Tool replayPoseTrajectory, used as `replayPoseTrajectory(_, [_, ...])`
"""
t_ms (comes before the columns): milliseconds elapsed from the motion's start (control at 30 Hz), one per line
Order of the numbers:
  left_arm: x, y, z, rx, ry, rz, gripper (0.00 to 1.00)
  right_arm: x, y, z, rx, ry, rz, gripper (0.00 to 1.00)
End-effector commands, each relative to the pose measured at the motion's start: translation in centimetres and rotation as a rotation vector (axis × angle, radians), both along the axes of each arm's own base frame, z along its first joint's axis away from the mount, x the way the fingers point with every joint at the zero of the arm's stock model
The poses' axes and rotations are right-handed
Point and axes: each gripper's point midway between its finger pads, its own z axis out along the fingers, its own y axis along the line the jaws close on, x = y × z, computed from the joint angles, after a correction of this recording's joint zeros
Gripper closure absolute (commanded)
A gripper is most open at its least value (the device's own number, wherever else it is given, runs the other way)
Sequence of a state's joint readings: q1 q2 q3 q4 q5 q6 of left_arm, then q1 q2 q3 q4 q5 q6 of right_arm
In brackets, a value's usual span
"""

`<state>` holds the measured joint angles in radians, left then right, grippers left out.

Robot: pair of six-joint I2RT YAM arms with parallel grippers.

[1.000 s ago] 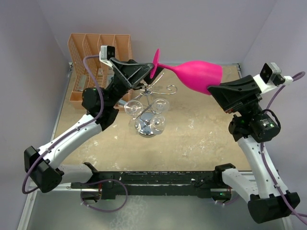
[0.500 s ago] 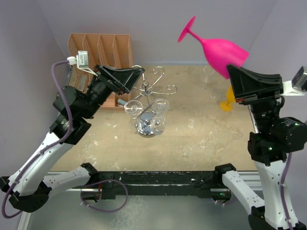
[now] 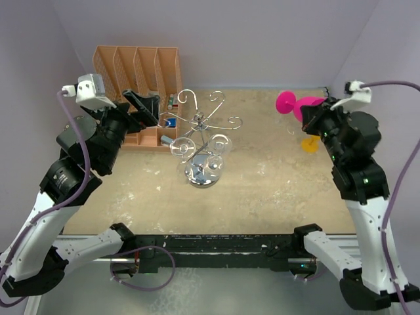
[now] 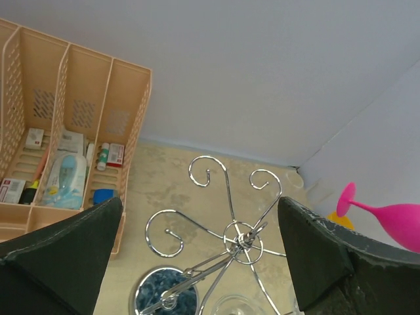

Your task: Take the wine glass off the wine glass rack

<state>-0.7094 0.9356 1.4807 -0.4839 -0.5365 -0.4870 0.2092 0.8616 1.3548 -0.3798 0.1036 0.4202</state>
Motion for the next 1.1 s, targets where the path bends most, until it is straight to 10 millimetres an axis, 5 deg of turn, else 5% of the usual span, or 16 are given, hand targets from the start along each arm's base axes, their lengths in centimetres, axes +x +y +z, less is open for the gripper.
replayPoseTrajectory(0, [-0.6, 1.3, 0.6, 0.077, -0.034, 0.024, 0.01, 1.9, -0.3, -5.8, -0.115, 0.210, -0.017, 1.00])
replayPoseTrajectory(200, [-1.5, 1.9, 0.8, 0.080, -0.047, 0.018, 0.01, 6.4, -1.0, -11.9, -0.230, 0.464, -0.087, 1.00])
replayPoseTrajectory(467, [-2.1, 1.5, 0.8, 0.068, -0.049, -0.030, 0.01, 11.1, -1.6, -16.4, -0.300, 0.635, -0.094, 1.00])
replayPoseTrajectory(733, [-2.3, 0.2, 0.3, 0.070, -0.041, -0.097, 0.01, 13.7, -5.1, -19.9, -0.308, 0.696, -0.141, 1.00])
replayPoseTrajectory(1067, [-3.1, 0.0, 0.3, 0.056, -0.037, -0.132, 0.01, 15.4, -5.3, -22.6, -0.294, 0.755, -0.121, 0.99])
